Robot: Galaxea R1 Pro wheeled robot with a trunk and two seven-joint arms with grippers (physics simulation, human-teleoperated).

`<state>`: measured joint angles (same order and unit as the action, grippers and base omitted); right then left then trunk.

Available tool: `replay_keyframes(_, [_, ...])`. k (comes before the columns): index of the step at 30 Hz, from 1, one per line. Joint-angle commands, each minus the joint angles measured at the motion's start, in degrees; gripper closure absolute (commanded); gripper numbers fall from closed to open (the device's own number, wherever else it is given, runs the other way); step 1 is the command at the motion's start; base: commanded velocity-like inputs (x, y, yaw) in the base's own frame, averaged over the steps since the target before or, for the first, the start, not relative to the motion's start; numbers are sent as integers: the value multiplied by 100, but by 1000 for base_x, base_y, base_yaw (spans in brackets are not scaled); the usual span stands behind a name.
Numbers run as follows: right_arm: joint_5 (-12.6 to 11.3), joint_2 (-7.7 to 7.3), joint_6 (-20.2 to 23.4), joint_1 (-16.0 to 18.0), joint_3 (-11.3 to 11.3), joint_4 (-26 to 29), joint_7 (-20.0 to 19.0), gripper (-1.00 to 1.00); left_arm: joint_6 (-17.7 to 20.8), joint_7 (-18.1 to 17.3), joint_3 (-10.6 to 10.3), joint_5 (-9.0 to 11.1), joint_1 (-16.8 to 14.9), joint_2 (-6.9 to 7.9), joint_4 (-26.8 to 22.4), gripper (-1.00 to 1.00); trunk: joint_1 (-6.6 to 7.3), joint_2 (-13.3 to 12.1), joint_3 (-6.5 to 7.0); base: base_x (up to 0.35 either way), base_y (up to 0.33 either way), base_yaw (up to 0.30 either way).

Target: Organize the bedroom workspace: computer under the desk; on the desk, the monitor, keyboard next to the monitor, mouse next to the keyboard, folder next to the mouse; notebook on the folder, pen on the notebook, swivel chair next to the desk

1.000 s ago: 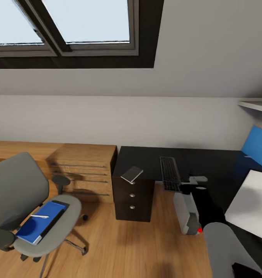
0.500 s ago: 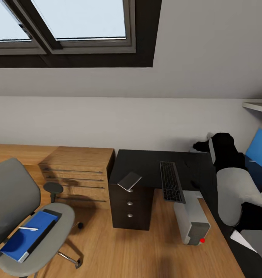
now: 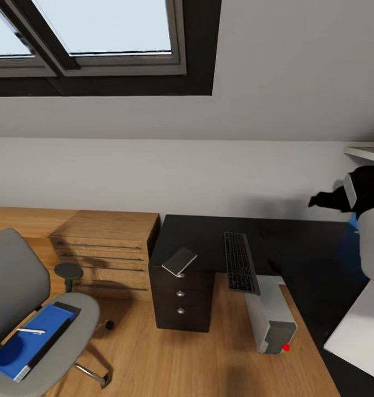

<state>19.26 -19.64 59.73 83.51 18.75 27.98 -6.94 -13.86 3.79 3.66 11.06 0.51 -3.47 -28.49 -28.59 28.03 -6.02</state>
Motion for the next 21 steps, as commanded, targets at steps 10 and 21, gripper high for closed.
replay_keyframes(10, [46, -242, -18, 277, 18, -659, -239, -100, -2, -7, 4, 27, 2, -5, -9, -100, -4, 9, -10, 68, -265, 0])
replay_keyframes(21, [431, -888, -65, 256, -54, -918, -1220, -100, -20, -26, -2, 21, 2, 2, -11, -100, -4, 9, -10, 3, -97, 0])
